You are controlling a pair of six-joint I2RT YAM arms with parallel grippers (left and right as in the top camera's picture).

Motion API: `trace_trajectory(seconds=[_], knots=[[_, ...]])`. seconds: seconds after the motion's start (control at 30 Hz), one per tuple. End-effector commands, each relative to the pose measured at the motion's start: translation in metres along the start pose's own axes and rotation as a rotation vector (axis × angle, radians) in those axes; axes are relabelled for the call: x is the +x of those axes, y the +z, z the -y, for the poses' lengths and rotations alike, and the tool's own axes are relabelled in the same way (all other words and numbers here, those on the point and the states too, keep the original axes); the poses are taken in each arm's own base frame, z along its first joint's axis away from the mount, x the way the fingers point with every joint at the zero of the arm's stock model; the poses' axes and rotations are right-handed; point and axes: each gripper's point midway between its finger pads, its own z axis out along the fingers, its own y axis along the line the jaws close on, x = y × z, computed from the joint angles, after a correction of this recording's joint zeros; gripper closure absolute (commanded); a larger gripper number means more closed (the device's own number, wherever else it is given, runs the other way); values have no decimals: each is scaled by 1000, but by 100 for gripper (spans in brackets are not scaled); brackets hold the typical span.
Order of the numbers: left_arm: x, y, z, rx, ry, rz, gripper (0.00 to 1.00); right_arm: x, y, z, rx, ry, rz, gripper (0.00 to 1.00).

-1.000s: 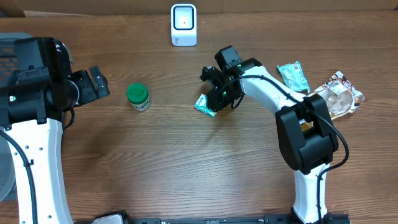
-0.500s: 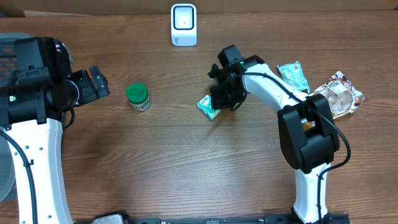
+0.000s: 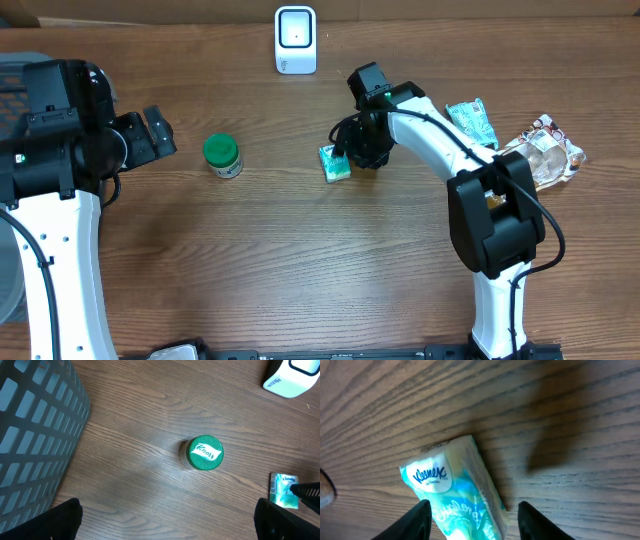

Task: Scan the item barcode
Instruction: 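Grasp the Kleenex pack with the right gripper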

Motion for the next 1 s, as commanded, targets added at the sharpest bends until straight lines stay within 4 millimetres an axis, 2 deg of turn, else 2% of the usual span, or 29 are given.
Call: trace_trajectory(seconds=[0.0, 0.37, 0.6, 0.7, 0.77, 0.87, 0.97], knots=[[-3, -8, -3, -10, 19, 27, 0, 1, 4, 3, 30, 46, 13, 47], [-3, -8, -3, -10, 19, 27, 0, 24, 26, 32, 89, 62, -53, 59], [-3, -8, -3, -10, 19, 27, 0, 23, 28, 27, 71, 54, -47, 71], [-3, -8, -3, -10, 19, 27, 1, 24, 28, 26, 71, 52, -48, 83], [-3, -8, -3, -10, 19, 27, 0, 25, 28, 26, 68, 51, -51, 96], [-3, -8, -3, -10, 19, 27, 0, 27, 28, 22, 50, 36, -66, 96], [-3, -8, -3, -10, 19, 27, 0, 33, 25, 9, -24, -32, -110, 96]])
